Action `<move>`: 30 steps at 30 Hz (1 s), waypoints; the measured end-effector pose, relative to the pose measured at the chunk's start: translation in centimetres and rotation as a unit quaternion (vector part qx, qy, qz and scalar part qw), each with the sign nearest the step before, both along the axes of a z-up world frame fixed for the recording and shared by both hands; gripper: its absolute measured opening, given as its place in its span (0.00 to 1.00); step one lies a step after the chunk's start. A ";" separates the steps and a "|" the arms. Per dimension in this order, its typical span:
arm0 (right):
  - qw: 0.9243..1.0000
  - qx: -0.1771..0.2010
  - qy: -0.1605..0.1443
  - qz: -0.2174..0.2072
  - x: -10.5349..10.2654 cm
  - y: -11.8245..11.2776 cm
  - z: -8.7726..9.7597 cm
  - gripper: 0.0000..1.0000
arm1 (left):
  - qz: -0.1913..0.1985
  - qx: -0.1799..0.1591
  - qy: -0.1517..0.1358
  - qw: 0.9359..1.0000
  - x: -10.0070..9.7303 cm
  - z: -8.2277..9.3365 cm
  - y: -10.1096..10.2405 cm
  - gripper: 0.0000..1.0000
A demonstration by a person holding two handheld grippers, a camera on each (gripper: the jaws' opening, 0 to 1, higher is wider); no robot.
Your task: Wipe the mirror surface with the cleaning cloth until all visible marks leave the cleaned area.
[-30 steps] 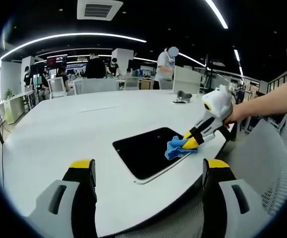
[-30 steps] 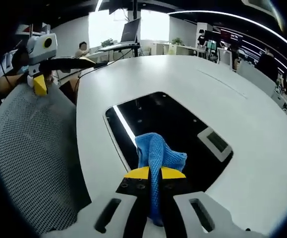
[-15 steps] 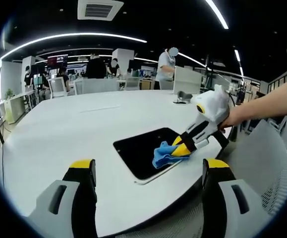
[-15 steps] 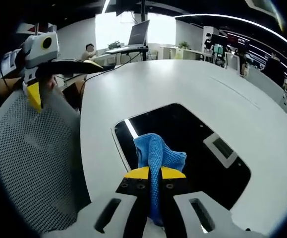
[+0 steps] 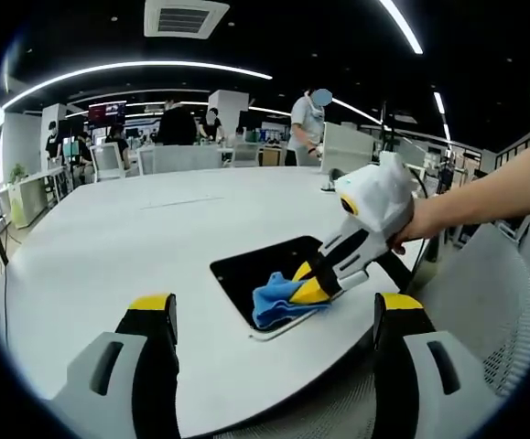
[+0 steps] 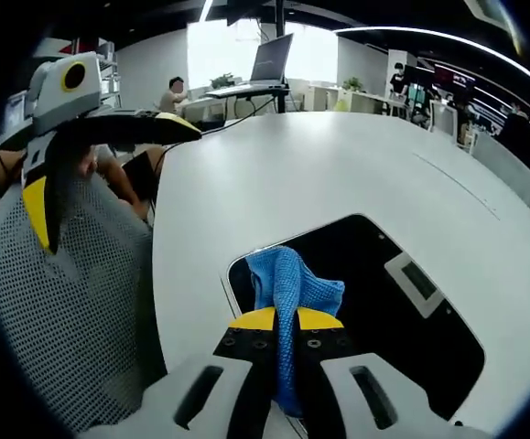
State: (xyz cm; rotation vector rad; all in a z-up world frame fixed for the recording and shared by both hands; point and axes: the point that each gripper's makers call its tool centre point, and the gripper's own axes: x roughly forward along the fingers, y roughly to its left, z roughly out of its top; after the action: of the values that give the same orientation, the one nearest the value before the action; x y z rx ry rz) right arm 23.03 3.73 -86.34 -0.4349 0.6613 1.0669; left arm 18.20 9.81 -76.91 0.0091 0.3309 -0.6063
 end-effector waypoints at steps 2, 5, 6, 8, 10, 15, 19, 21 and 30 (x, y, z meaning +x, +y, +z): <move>1.000 -0.001 0.000 0.001 0.0 0.6 0.0 0.01 | 0.000 -0.001 -0.001 1.000 0.0 0.0 0.0 0.87; 1.000 0.001 -0.001 0.001 0.1 1.5 0.0 0.01 | 0.000 -0.002 -0.001 1.000 0.0 0.1 0.0 0.87; 1.000 0.001 -0.003 0.004 0.1 1.7 0.0 0.01 | 0.001 -0.002 -0.001 1.000 0.0 0.1 0.0 0.87; 1.000 0.010 -0.002 0.003 0.2 2.2 0.0 0.01 | 0.000 -0.001 0.000 1.000 0.0 0.0 0.0 0.87; 1.000 0.013 -0.002 0.004 0.3 2.3 0.0 0.01 | -0.001 -0.002 0.000 1.000 0.0 0.0 -0.1 0.87; 1.000 0.016 0.002 0.003 0.3 2.4 0.0 0.01 | -0.002 -0.003 -0.001 1.000 0.0 0.1 -0.1 0.87; 1.000 0.025 -0.001 0.001 0.3 2.3 0.0 0.01 | -0.002 -0.003 -0.001 1.000 0.1 0.0 -0.1 0.87; 0.999 0.032 -0.001 -0.003 0.3 2.3 0.0 0.01 | -0.002 -0.003 0.000 1.000 0.1 0.0 -0.1 0.87; 0.999 0.035 0.000 0.005 0.5 2.3 0.0 0.01 | 0.001 -0.002 0.004 1.000 0.0 -0.2 0.0 0.86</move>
State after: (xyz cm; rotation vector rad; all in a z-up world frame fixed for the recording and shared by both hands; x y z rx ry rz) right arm 23.57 6.01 -86.30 -0.3786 0.6198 1.0959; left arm 18.25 9.86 -77.08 0.0031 0.3386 -0.6045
